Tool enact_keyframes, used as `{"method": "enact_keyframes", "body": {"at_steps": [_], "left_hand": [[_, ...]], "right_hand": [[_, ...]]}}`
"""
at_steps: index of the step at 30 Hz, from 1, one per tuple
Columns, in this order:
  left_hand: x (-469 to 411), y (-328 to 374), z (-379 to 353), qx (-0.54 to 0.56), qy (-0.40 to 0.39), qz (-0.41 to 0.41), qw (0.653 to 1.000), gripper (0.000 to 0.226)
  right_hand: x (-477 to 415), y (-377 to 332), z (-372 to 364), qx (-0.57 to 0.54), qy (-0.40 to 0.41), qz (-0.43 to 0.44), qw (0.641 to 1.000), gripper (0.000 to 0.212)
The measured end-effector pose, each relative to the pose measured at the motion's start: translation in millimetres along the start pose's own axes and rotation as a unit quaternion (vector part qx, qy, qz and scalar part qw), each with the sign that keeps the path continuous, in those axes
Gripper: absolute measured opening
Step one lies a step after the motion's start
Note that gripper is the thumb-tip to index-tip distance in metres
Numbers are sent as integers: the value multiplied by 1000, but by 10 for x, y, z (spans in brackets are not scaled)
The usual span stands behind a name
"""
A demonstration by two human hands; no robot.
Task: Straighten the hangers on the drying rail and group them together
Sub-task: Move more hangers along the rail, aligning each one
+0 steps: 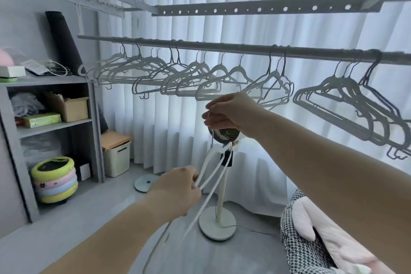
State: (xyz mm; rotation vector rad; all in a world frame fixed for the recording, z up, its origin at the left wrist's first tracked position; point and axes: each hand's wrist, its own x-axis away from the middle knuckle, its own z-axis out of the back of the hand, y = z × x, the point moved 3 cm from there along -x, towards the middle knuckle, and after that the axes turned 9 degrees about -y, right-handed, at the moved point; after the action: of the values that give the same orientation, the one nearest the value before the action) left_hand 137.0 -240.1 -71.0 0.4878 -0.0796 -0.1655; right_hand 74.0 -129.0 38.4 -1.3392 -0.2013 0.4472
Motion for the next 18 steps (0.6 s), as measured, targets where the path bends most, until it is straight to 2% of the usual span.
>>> {"method": "enact_keyframes", "body": {"at_steps": [6,10,15,18], "left_hand": [[-184,285,-97,30,-33,-6,999,14],[-365,519,-153,46,-50,-21,997,17],[-764,949,-170,43,-45,-63,996,21],[-1060,1259,-136,46,-25,-87,995,22]], "right_hand": [[112,52,456,48,20,-35,998,17],[190,118,929,160,68,-43,984,11],[300,130,1718,308,178,-39,934,22],[357,86,2214,403,248,-35,880,22]]}}
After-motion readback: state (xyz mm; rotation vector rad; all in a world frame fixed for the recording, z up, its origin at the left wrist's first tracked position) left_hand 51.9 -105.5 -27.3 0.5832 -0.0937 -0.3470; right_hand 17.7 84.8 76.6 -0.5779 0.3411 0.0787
